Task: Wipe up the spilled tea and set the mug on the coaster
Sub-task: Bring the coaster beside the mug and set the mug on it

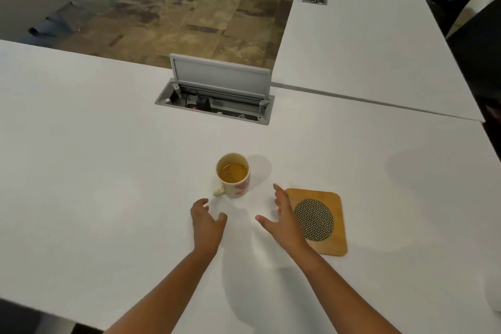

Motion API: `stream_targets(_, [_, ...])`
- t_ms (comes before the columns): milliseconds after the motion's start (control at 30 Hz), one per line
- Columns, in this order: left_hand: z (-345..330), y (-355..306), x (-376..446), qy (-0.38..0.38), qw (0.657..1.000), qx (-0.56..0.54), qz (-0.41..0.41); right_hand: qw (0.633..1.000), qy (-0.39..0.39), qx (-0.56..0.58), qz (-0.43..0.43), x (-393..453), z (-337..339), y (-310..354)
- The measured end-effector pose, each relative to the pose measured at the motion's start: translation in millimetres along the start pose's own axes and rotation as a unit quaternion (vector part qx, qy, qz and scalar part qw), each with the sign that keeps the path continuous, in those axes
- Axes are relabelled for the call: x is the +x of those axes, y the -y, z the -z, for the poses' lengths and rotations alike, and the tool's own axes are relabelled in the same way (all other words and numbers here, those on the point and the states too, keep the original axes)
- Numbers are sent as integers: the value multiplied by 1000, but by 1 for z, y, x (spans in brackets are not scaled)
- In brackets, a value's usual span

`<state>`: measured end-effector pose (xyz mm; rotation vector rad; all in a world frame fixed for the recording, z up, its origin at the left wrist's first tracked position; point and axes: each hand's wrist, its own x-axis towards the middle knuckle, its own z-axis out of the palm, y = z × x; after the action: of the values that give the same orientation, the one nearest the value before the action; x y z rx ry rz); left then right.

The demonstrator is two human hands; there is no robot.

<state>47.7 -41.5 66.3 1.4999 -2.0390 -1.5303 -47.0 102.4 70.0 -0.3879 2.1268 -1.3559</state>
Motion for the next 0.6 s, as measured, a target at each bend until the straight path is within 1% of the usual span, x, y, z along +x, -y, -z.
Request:
stream_targets(133, [10, -10, 23, 34, 998, -21, -40, 999, 36, -24, -8, 19, -25, 4])
stream_targets(200, [12, -15, 32, 69, 994, -42, -73, 999, 37, -31, -5, 30, -34, 7])
stream_targets(300, [9, -17, 42, 116, 989, -30, -89, 999, 37, -25, 9, 47, -42, 12])
stream_targets(367, [5, -19, 48, 118, 986, -39, -107, 999, 33, -11, 12, 56, -46, 16])
stream_targets(500, [2, -22, 53, 108, 986, -61, -109, 999, 23, 13, 19, 67, -53, 20])
stream_targets(600, [0, -22, 52, 108, 986, -60, -113, 1000, 2, 2, 16, 70, -60, 23])
